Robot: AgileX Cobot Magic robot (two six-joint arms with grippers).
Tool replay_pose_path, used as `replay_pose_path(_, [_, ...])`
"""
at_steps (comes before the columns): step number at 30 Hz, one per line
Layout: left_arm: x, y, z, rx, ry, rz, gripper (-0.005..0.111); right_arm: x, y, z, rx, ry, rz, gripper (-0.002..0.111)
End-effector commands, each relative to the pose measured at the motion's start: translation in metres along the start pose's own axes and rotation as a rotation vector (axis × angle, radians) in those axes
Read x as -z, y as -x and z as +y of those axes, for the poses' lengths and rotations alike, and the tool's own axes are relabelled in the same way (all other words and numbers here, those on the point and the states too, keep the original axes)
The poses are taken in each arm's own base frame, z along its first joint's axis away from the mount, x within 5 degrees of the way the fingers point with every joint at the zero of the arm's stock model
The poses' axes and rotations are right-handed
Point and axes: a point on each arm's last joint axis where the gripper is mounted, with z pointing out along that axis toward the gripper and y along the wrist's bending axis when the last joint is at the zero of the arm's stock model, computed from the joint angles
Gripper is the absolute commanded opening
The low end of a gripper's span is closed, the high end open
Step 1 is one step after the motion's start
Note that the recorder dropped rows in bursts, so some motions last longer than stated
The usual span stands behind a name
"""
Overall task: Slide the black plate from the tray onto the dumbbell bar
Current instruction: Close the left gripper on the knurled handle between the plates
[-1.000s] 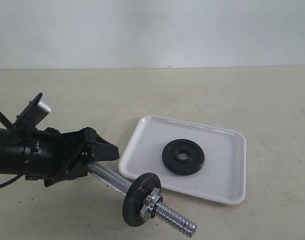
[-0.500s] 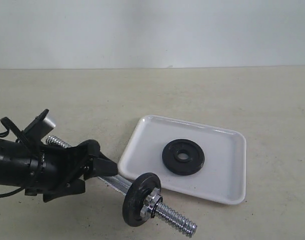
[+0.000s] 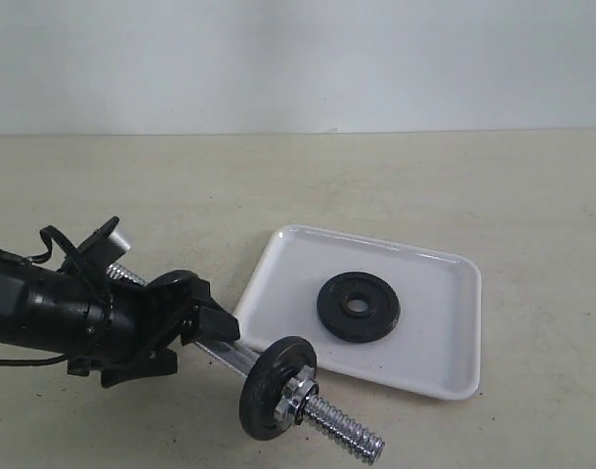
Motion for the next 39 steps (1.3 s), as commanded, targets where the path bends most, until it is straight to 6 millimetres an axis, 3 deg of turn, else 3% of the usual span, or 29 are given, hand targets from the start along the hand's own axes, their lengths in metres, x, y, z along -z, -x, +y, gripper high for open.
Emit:
replay_pose_path(1, [-0.007,0.002,0.0,-0.007,-0.001,0.013,0.079,0.0,0.001,0.0,0.011,-0.003,-0.006,0.001])
replay_pose_path(10, [-0.019,0.006,0.004,-0.005,0.011,0.033,0.079,0.0,0.001,0.0,0.015,-0.003,-0.006,0.001])
replay_pose_path(26, [-0.032,0.031,-0.004,-0.021,0.009,-0.015,0.079,0.0,0.0,0.0,0.018,-0.003,-0.002,0.001])
replay_pose_path(35, [-0.032,0.036,0.0,-0.023,0.064,-0.046,0.056,0.0,0.0,0.0,-0.001,-0.006,0.001,0.001])
replay_pose_path(39, [-0.032,0.038,0.0,-0.026,0.07,-0.056,0.056,0.0,0.0,0.0,-0.002,-0.005,0.002,0.001])
